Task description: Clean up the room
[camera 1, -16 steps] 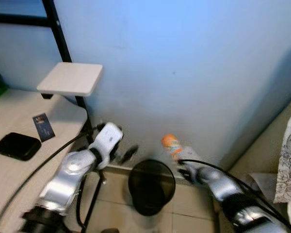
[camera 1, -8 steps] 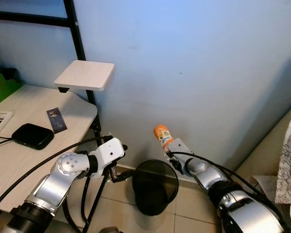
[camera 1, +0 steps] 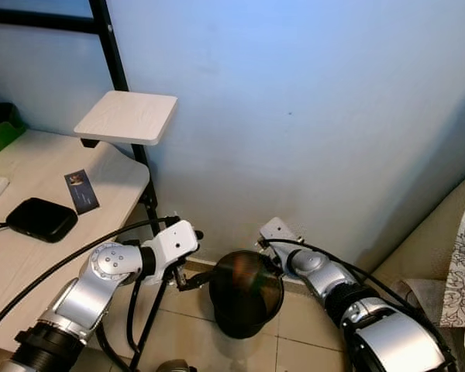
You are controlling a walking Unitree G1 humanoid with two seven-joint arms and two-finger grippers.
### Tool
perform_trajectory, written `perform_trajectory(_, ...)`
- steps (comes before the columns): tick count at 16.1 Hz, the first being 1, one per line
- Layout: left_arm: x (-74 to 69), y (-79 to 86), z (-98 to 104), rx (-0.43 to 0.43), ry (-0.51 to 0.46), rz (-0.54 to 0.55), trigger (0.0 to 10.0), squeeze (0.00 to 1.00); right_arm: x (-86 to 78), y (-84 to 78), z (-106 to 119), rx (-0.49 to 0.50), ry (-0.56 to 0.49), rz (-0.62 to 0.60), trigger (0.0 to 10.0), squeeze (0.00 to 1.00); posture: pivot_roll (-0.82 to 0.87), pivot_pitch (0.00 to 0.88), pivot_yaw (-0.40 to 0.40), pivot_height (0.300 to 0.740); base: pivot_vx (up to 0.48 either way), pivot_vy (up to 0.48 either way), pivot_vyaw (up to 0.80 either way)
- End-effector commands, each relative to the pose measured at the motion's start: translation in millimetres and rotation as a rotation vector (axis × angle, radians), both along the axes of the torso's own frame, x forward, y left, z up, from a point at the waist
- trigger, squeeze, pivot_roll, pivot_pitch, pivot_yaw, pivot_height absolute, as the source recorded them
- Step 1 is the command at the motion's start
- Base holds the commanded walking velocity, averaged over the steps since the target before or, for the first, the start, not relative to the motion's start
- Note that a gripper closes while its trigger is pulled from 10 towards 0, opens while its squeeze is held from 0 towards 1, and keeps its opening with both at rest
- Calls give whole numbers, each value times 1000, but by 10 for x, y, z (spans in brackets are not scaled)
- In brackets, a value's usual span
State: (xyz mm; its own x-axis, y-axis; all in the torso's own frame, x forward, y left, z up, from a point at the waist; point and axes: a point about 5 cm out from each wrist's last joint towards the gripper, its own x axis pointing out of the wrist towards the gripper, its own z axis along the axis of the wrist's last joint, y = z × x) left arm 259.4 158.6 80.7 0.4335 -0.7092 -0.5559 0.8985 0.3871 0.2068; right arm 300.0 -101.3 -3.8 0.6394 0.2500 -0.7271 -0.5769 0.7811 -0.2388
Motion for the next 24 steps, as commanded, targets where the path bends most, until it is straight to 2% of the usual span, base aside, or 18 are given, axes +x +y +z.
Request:
perform_trajectory(1, 8, 33, 10, 14, -14, 13, 10000, 0, -30, 12, -25, 16, 12, 22, 10000, 1000, 153, 0, -51, 740, 0, 0, 0)
perform_trajectory(4, -22, -9, 0, -16, -18, 49, 10000, 0, -45, -10, -28, 101, -9, -14, 10000, 1000, 150, 0, -50, 740, 0, 0, 0)
perform_trajectory(5, -40, -53, -6, -62, -25, 89, 10000, 0, 4, -75, 43, 180, -88, -72, 10000, 1000, 147, 0, -49, 740, 0, 0, 0)
perform_trajectory(7, -27, -102, 1, -126, -67, 179, 10000, 0, 31, -225, 134, 274, -187, -198, 10000, 1000, 139, 0, -42, 740, 0, 0, 0)
perform_trajectory(9, 106, -77, 35, -241, -128, 444, 10000, 0, -18, -481, 403, 476, -383, -462, 10000, 1000, 94, 0, -20, 740, 0, 0, -741)
perform_trajectory(10, 165, -38, 46, -264, -162, 555, 10000, 0, -38, -576, 528, 519, -465, -565, 10000, 1000, 85, 0, -14, 740, 0, 0, -756)
perform_trajectory(12, 246, 5, 161, -382, -241, 745, 10000, 0, -67, -662, 699, 539, -574, -661, 10000, 1000, 69, 0, -2, 740, 0, 0, -756)
perform_trajectory(13, 219, 14, 172, -367, -262, 769, 10000, 0, -88, -690, 763, 511, -604, -667, 10000, 1000, 63, 0, 4, 740, 0, 0, -756)
perform_trajectory(16, 117, 30, 88, -339, -253, 813, 10000, 0, -120, -742, 853, 504, -623, -695, 10000, 1000, 65, 0, 3, 740, 0, 0, -756)
perform_trajectory(18, 135, 32, 94, -349, -254, 827, 10000, 0, -164, -757, 827, 493, -615, -729, 10000, 1000, 74, 0, -1, 740, 0, 0, -759)
perform_trajectory(24, 126, 39, 83, -309, -257, 814, 10000, 0, -210, -666, 758, 481, -563, -751, 10000, 1000, 80, 0, 7, 740, 0, 0, -761)
